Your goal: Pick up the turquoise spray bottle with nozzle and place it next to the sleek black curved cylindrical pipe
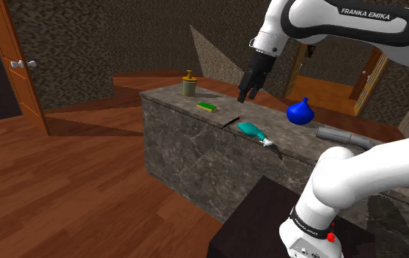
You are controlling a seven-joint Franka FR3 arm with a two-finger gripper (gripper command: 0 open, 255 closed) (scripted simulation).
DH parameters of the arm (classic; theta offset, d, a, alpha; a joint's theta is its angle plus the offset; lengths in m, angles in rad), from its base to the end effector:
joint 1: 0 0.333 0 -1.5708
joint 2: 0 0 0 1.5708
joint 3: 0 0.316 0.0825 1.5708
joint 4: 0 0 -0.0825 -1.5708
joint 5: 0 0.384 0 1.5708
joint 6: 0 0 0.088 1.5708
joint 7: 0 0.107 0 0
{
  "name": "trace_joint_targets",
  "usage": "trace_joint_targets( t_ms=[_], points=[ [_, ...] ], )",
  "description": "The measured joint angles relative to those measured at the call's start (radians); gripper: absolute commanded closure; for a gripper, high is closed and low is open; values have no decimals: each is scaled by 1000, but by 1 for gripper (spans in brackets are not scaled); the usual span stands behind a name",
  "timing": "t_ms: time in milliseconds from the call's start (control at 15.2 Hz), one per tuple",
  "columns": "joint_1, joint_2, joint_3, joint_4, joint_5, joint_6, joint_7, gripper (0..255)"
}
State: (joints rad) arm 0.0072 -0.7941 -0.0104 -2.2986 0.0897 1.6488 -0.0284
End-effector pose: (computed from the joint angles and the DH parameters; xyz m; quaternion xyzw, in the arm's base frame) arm 0.3126 0.0067 0.6283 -0.9961 -0.0136 -0.0727 0.0475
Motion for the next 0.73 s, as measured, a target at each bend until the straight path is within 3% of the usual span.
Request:
trace_joint_targets(
  t_ms=[726],
  points=[
    [-99, 80, -110, -110, -88, 160, -44, 0]
  ],
)
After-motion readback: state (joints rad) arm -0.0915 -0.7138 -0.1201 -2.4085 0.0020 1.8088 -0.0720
